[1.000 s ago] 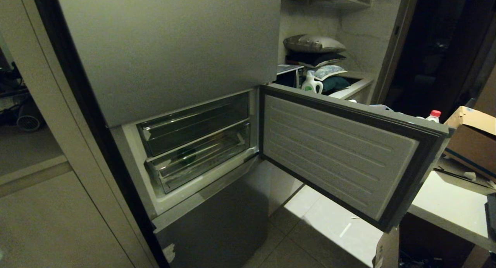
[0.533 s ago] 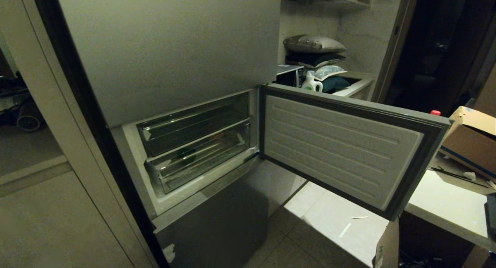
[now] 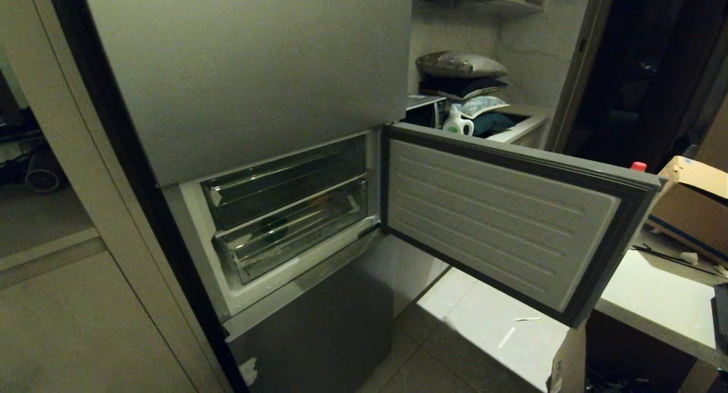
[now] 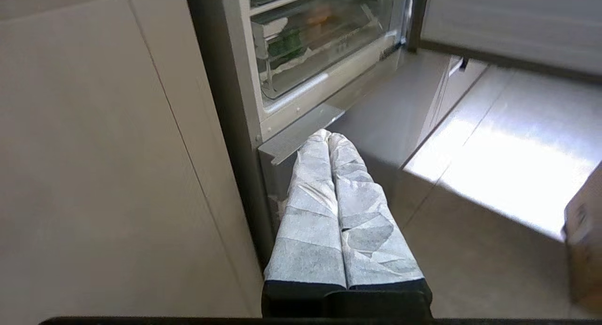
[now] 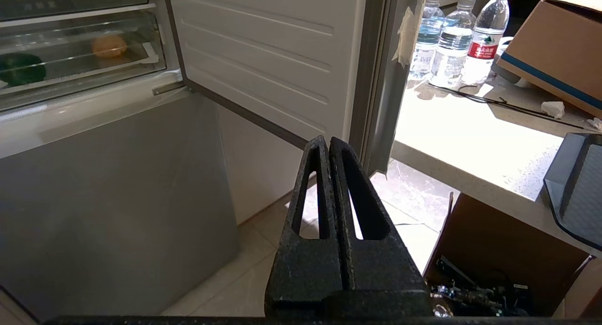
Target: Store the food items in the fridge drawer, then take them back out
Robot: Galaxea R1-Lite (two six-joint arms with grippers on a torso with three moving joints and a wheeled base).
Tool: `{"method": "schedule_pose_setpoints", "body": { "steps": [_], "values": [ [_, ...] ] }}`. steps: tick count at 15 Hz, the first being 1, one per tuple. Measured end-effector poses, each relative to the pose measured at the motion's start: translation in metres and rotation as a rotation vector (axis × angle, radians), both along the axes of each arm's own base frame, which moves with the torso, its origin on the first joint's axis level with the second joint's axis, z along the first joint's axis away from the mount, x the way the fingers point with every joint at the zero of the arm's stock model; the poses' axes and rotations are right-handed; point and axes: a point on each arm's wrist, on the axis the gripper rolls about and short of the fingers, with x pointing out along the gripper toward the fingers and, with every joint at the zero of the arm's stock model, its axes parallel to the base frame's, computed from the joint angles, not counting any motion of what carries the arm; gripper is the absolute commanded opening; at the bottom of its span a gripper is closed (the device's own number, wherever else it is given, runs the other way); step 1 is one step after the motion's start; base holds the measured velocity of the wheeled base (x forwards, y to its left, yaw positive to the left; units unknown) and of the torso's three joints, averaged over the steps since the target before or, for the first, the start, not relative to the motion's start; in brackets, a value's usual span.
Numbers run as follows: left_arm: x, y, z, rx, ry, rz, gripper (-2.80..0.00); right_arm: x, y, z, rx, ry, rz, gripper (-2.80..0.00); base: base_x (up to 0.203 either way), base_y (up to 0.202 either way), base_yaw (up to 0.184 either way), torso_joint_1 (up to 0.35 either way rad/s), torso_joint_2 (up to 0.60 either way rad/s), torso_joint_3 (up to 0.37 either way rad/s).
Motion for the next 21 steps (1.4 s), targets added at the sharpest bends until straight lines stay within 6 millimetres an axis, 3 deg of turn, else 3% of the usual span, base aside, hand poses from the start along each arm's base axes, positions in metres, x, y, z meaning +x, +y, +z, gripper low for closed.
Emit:
{"method": "schedule_pose_setpoints", "body": {
  "steps": [13, 21],
  "values": [
    [-0.0006, 0.0000, -0.0011, -0.004, -0.009, 0.000, -2.80, 0.0000, 0.0000, 0.0006, 0.001, -0.006, 0.000, -2.80, 0.000, 0.000, 0.000, -0.128, 0.29, 0.162],
    [-0.0006, 0.0000, -0.0012, -0.004, -0.008, 0.000, -2.80, 0.0000, 0.0000, 0.0006, 0.000, -0.006, 0.000, -2.80, 0.000, 0.000, 0.000, -0.009, 0.02, 0.012]
  ]
}}
